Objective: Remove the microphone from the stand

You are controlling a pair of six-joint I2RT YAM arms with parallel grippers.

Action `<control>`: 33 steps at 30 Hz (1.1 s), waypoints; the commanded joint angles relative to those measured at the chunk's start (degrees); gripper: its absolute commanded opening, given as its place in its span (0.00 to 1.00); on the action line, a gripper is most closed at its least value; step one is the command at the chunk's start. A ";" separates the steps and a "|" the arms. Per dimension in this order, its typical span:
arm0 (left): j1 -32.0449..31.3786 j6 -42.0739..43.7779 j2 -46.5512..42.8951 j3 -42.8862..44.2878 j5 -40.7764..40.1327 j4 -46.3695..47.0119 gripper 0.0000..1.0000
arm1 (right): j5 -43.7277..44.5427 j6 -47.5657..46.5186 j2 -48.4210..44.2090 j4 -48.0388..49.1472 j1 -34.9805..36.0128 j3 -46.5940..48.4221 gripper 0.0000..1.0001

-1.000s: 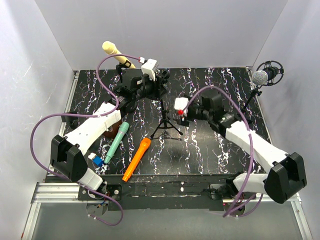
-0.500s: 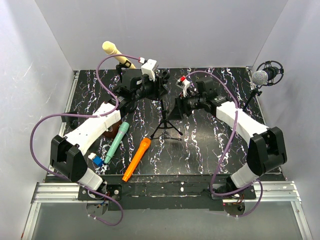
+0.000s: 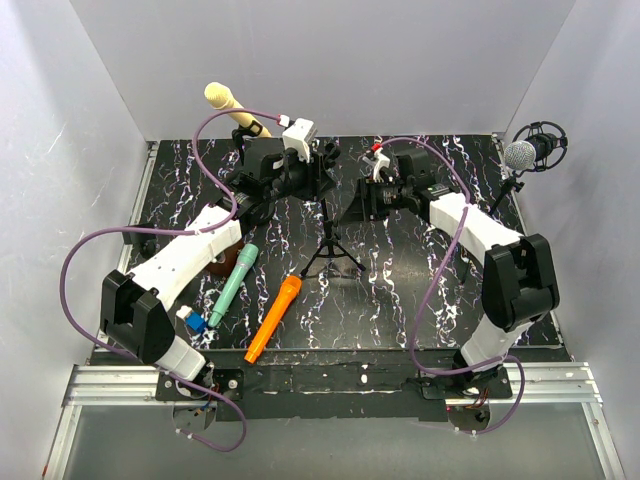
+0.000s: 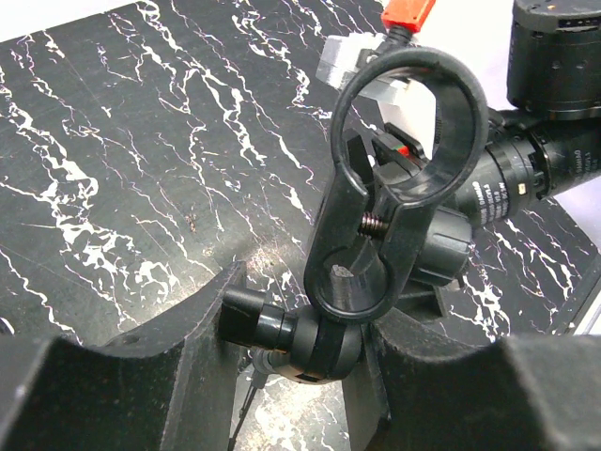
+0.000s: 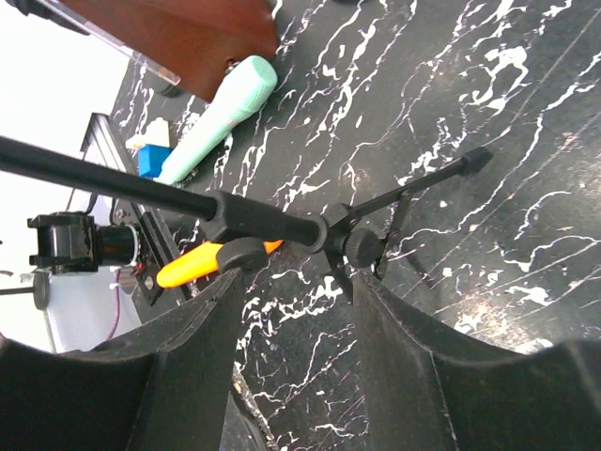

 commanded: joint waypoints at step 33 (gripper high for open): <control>0.69 -1.31 -0.16 1.83 3.26 -0.25 0.00 | -11.37 4.66 2.81 5.72 -0.51 2.06 0.67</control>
